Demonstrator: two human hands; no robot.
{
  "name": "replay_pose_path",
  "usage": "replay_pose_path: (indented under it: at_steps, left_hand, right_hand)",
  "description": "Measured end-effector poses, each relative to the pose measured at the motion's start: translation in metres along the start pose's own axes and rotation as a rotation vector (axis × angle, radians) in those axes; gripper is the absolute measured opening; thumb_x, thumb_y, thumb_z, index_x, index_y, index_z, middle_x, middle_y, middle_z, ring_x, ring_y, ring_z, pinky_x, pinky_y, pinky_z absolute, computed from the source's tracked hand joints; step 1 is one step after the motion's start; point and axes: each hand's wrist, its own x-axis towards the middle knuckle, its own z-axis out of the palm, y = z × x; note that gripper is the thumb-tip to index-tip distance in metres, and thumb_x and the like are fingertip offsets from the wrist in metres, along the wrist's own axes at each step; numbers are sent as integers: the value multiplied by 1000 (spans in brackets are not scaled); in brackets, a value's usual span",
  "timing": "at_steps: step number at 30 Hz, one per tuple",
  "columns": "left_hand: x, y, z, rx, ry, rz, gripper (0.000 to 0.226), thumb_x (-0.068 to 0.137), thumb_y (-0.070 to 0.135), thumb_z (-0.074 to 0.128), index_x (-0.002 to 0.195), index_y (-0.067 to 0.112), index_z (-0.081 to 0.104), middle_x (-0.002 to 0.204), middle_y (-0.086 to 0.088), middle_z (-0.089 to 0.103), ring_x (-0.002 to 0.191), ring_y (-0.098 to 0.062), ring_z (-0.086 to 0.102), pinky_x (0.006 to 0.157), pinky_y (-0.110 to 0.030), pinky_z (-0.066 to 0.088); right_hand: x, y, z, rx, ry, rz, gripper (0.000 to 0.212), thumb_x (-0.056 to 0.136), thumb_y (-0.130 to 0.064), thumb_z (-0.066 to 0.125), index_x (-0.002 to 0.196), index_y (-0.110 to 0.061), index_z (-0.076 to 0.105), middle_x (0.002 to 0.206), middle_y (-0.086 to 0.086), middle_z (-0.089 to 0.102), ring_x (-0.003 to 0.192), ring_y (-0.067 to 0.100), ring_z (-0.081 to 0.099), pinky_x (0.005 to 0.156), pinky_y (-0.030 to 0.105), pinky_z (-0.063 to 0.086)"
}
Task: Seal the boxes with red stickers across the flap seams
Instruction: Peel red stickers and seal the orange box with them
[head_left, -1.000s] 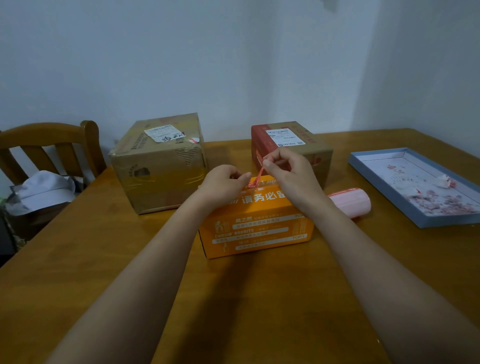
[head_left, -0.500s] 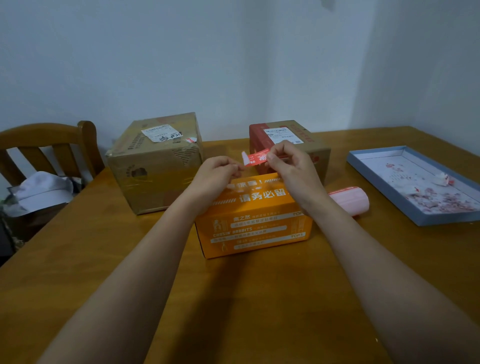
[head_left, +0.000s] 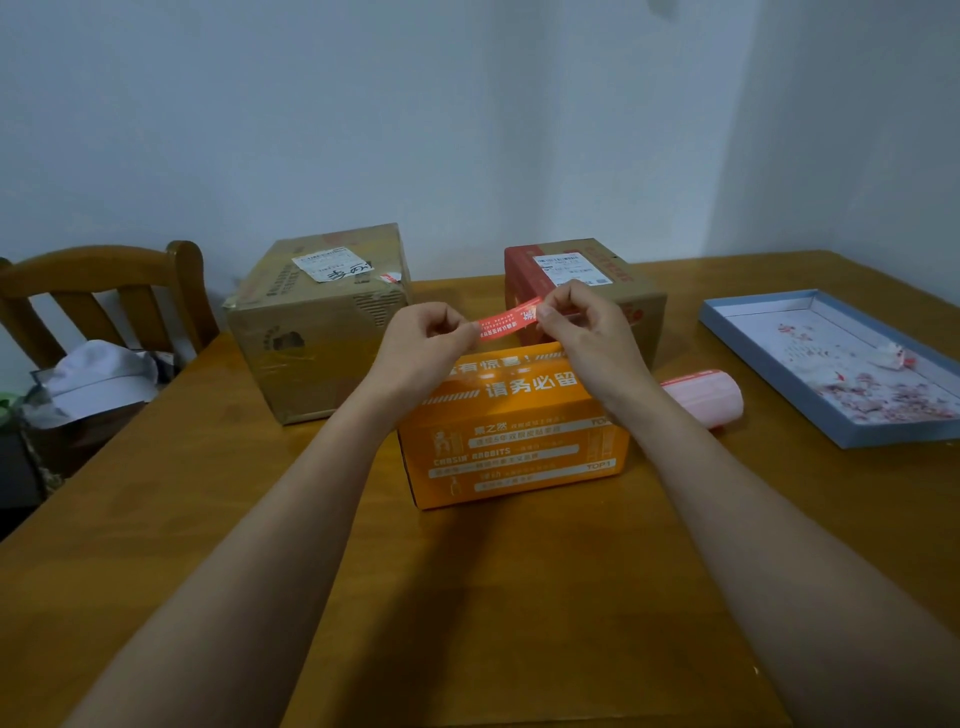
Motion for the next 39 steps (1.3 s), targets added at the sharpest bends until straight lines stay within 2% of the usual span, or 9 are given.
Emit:
replay_pose_path:
  at_steps: [5,8,11,15,20,24,28,32,39]
  left_hand:
    - [-1,1,-3,-6,-7,-132,25,93,31,61,89,7,68,86,-2,68,81,-15,66,69,-29,52]
    - [0,1,-6,20,-41,-240,24,91,34,64,89,10,68,85,0,70,76,-17,69,64,-30,54]
    - [3,-5,-5,61,-52,-310,23,89,37,66,90,14,68,93,-4,70,85,-21,68,69,-35,55]
    - [7,-8,1,177,-43,-356,34,85,44,64,107,17,68,121,-9,61,120,-34,51,97,-53,46]
    - [8,-6,11,378,-42,-302,39,95,36,54,128,14,59,142,-12,38,135,-32,27,106,-47,30]
    - [8,-7,14,472,-61,-277,37,96,35,52,126,15,60,142,-13,34,134,-32,27,107,-46,29]
    - [8,-9,15,519,-59,-255,35,95,35,53,121,13,62,141,-13,34,133,-32,27,107,-46,29]
    - [7,-10,16,539,-53,-243,34,94,37,53,116,13,64,139,-13,35,132,-32,29,107,-45,29]
    - [7,-10,15,555,-63,-223,33,94,37,54,115,14,64,138,-13,35,132,-32,29,107,-45,28]
  right_hand:
    - [2,5,0,-72,26,43,12,93,-27,61,85,-18,62,95,1,65,92,14,62,77,28,53]
    - [1,5,1,-166,21,38,12,91,-22,63,83,-13,66,90,-7,60,84,8,58,66,17,45]
    - [2,8,3,-242,7,34,14,87,-20,65,81,-8,68,101,-5,60,93,8,56,65,15,38]
    - [3,10,3,-336,-19,19,14,86,-18,66,77,-7,67,111,0,60,100,8,52,67,12,34]
    - [5,12,2,-422,-57,29,13,85,-18,66,76,-10,66,120,-1,56,105,7,47,66,10,31]
    - [5,12,1,-451,-97,24,10,85,-17,67,78,-11,64,124,-2,53,107,6,42,70,11,30]
    - [5,12,0,-472,-123,17,7,85,-15,67,80,-11,64,125,-2,51,107,4,38,82,20,32]
    - [5,12,1,-485,-134,15,7,85,-15,69,81,-11,64,124,-3,50,107,3,37,73,10,27]
    - [5,14,2,-495,-139,10,9,83,-15,71,78,-11,64,121,-4,52,108,4,39,72,9,27]
